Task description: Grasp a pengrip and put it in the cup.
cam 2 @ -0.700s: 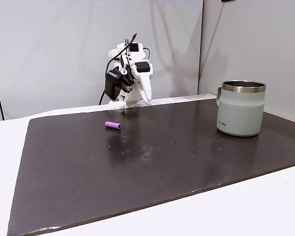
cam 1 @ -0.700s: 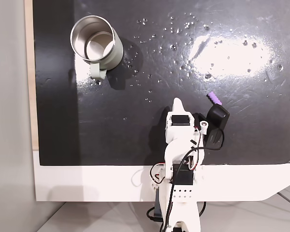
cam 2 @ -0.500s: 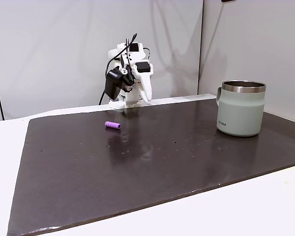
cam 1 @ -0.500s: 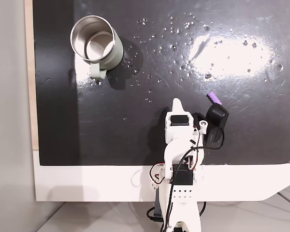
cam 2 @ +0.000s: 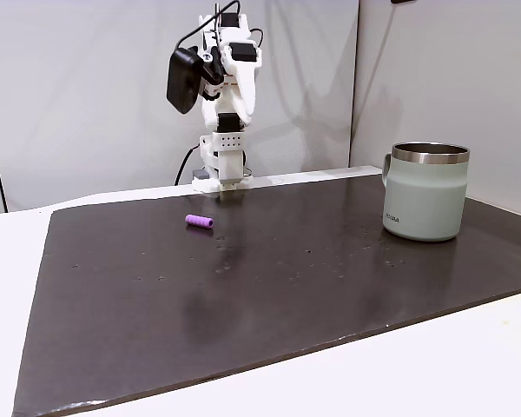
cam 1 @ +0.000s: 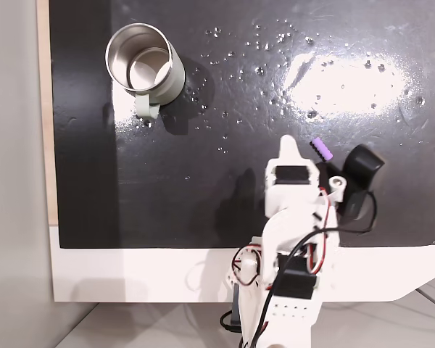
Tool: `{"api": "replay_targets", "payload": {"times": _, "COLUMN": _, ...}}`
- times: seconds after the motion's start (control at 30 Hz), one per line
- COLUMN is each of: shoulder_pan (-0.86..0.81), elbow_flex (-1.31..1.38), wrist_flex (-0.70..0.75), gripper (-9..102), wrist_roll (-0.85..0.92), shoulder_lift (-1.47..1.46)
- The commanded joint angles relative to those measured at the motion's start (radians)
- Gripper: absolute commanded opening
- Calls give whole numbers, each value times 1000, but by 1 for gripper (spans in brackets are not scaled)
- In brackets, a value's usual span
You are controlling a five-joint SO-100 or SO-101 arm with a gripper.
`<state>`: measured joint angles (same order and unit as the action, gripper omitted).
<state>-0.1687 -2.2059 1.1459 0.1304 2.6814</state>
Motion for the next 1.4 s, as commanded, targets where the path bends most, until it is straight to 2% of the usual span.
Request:
{"api": "replay_targets", "payload": {"times": 0.0, "shoulder_pan": -75, "elbow_flex": 239, "wrist_flex": 46, "gripper": 0, "wrist_roll": 44, "shoulder_lift": -206}}
{"api": "replay_targets", "payload": {"times": 0.2, "shoulder_pan": -199, "elbow_flex": 555, "wrist_flex": 152, "gripper": 1, "wrist_roll": 80, "shoulder_lift": -528}}
{"api": "replay_targets", "payload": {"times": 0.37, "shoulder_pan": -288, "elbow_flex": 663, "wrist_flex": 166, "gripper": 1, "wrist_roll": 63, "shoulder_lift": -701}}
{"api": "replay_targets", "payload": {"times": 0.6, "shoulder_pan": -367, "elbow_flex": 661, "wrist_flex": 230, "gripper": 13, "wrist_roll": 8, "shoulder_lift": -877}}
{"api": "replay_targets", "payload": {"times": 0.83, "shoulder_pan": -324, "elbow_flex": 595, "wrist_flex": 387, "gripper": 23, "wrist_roll": -17, "shoulder_lift": -940}}
{"api": "replay_targets", "payload": {"times": 1.07, "shoulder_pan": -238, "elbow_flex": 420, "wrist_flex": 376, "gripper": 24, "wrist_roll": -31, "shoulder_lift": -792}}
{"api": "replay_targets", "payload": {"times": 1.37, "shoulder_pan": -311, "elbow_flex": 337, "wrist_flex": 262, "gripper": 24, "wrist_roll": 26, "shoulder_lift": -864}}
